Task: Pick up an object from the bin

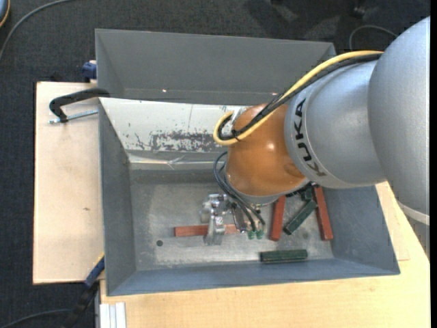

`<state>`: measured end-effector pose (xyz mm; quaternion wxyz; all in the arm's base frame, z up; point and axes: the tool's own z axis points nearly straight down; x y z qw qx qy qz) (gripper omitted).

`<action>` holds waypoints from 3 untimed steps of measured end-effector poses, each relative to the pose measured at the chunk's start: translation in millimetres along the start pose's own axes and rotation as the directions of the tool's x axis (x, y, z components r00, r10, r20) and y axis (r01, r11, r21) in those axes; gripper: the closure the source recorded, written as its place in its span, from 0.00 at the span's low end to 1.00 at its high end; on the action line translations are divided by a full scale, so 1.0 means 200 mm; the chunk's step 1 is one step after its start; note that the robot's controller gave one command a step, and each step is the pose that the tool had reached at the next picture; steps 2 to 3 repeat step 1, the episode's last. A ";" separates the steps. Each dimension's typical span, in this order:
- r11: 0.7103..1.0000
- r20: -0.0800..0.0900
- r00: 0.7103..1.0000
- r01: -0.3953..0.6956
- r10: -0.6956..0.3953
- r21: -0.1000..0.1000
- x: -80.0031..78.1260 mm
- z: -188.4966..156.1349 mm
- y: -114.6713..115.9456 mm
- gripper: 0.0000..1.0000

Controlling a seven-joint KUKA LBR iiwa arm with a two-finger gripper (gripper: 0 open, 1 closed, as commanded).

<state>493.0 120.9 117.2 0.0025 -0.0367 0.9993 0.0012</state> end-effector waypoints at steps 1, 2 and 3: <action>1.000 0.001 1.000 0.000 0.000 0.000 -0.01 -0.09 0.00 1.00; 1.000 0.001 1.000 0.000 0.000 0.000 -0.01 -0.09 0.00 1.00; 1.000 0.001 1.000 0.000 0.000 0.000 -0.01 -0.09 0.00 1.00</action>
Offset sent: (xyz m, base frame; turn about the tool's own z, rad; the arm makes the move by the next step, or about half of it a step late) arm 0.0002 -0.0001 0.0162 0.0000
